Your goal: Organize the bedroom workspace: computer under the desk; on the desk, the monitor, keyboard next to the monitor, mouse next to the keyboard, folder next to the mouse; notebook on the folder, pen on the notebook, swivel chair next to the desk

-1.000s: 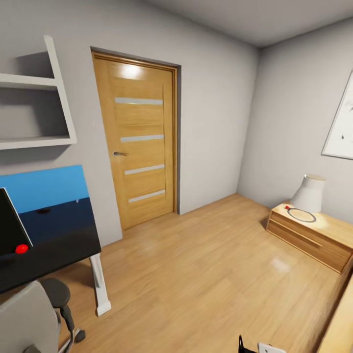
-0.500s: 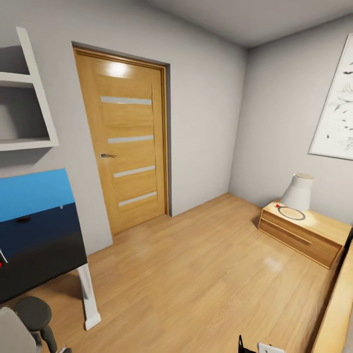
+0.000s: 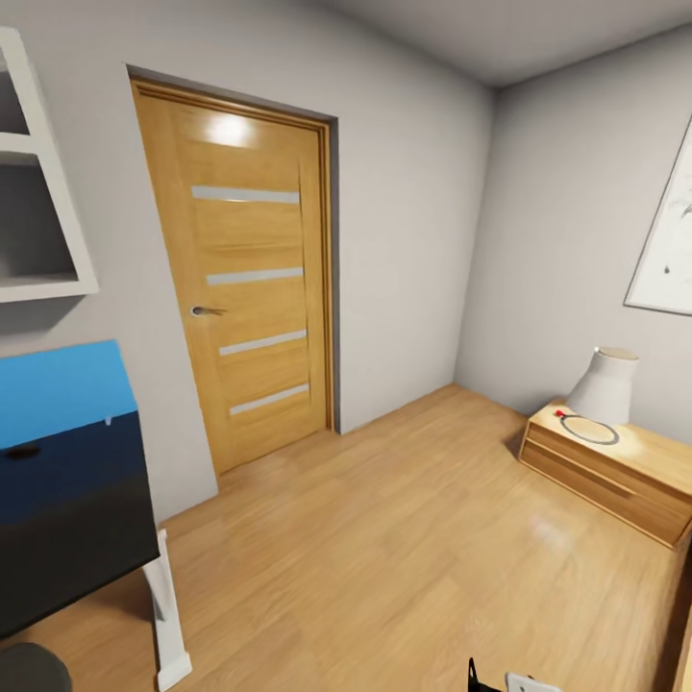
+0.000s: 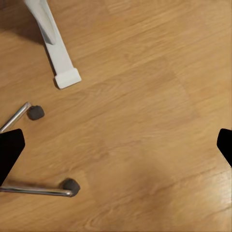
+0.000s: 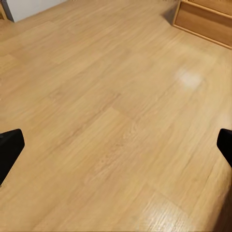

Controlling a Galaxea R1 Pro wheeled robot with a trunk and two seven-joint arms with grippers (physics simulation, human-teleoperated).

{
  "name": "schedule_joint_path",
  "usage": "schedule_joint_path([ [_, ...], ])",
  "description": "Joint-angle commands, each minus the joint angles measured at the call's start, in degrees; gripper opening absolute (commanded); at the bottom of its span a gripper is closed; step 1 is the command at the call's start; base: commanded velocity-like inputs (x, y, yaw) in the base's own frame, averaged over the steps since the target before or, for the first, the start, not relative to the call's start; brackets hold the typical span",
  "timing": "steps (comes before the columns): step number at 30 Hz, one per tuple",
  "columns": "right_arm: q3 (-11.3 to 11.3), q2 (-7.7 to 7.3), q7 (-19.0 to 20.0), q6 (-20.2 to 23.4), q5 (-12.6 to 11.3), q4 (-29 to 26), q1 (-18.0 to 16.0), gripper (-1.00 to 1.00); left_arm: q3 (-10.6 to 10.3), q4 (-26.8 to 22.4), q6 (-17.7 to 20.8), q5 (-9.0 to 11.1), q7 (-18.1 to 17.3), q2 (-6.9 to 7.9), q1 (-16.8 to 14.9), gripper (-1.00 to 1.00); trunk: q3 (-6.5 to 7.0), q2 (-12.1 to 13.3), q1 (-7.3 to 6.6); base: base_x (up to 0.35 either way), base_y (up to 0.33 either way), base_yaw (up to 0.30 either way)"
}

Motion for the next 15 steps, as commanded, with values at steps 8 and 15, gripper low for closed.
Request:
schedule_joint_path([
  [8,-0.11,0.02,0.20,-0.33,-0.40,-0.05,-0.06,1.00,0.02,0.12,-0.18,0.42,-0.09,-0.07,-0.04,1.00,-0.08,-0.04,0.04,0.328,0.024,0.000],
  [15,-0.08,0.02,0.20,-0.35,-0.38,-0.07,-0.08,1.00,0.02,0.13,-0.10,0.41,-0.12,-0.08,-0.04,1.00,-0.08,-0.04,0.04,0.329,0.002,0.000],
])
